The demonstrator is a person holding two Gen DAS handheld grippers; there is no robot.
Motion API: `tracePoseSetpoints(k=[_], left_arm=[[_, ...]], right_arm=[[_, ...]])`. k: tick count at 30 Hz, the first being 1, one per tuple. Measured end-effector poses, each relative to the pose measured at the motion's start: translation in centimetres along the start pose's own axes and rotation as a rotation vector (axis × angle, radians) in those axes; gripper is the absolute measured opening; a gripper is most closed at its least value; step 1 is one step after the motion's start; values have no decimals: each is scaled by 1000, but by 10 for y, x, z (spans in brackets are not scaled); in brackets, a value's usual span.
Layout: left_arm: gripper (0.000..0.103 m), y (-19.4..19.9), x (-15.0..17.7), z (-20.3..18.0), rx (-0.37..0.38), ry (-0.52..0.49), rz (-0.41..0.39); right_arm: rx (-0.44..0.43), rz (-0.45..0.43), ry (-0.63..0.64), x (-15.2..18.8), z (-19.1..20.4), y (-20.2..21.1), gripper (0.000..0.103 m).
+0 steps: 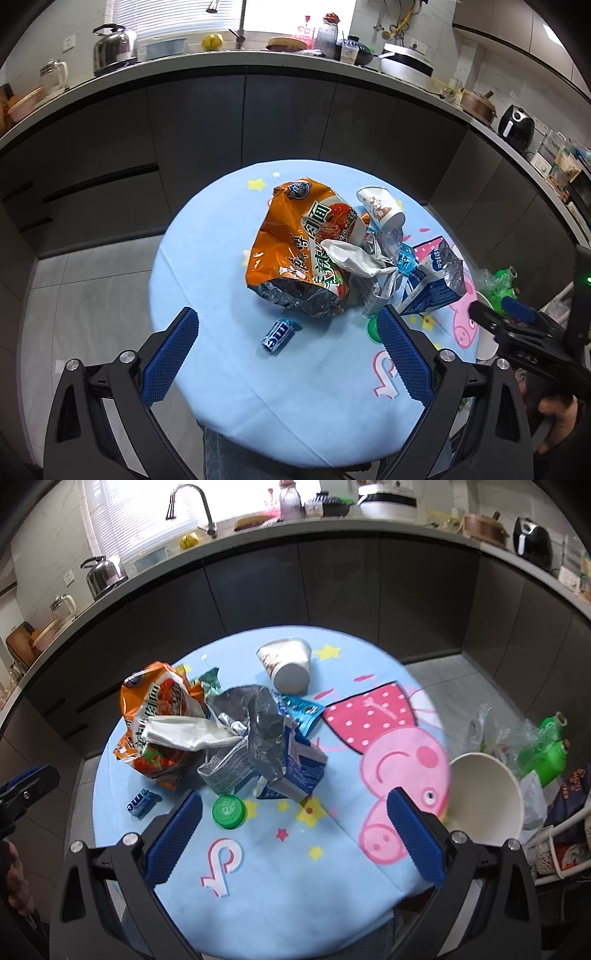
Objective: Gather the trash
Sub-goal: 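Grasp the clear plastic bottle with the right tool while the left tool grasps the white tissue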
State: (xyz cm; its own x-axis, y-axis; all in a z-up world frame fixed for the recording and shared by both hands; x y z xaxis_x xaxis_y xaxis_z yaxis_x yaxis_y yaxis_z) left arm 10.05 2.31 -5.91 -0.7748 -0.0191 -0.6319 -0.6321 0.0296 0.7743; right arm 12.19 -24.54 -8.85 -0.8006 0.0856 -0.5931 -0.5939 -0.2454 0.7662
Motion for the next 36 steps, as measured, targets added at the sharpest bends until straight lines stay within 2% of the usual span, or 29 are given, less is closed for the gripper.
tracePoseSetpoints(k=[3,7,9,11,12,13,14,17,24,26,28,33,36], left_arm=[[88,-16,-5,-2,17,-19,22],[81,-33,-7,-6,49,-28,57],[77,-40,-6,-11,75,-38,77],[71,-46,-5,-17,99,-54,94],[69,-49,-4,-21,109,-63,103],[66,-52,-3,-26,120,-73,110],[63,-53,-3,-30,131,-81,114],[59,-59,-6,-42,172,-96,126],[53,-79,-49,-58,179,-141,69],[53,-95,-57,-65,188,-159,83],[53,-112,-60,-69,166,-188,98],[55,-148,-53,-75,138,-212,181],[50,-154,-48,-75,127,-212,188]], right_arm=[[-22,23,22,-3,3,-23,97],[-20,47,54,-9,9,-48,86],[-20,49,65,-11,9,-54,75],[-20,55,70,-11,9,-58,47],[-31,61,66,-10,7,-60,40],[-37,67,61,-9,5,-62,28],[-40,72,58,-8,3,-63,20],[-44,72,58,-8,-4,-63,10],[-66,74,22,-1,-14,-57,10],[-73,76,16,1,-15,-56,10],[-80,77,12,2,-16,-54,11],[-89,75,7,3,-18,-51,11],[-90,72,1,2,-20,-51,11]])
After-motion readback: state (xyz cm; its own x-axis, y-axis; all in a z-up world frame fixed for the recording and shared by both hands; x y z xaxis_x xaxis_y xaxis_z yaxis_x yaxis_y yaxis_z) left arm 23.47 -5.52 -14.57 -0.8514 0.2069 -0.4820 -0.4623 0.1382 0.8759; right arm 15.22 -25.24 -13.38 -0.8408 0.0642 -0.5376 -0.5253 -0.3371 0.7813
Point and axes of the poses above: each gripper's, at about its wrist camera, not at the fingertips, and y roughly against the way its jaws point, z to its left, x to its underside, the point moved 3 cm from there along -y, roughly the way its jaws point, and after that the axes turned 6 degrees about -x, right-handed, at the moved point
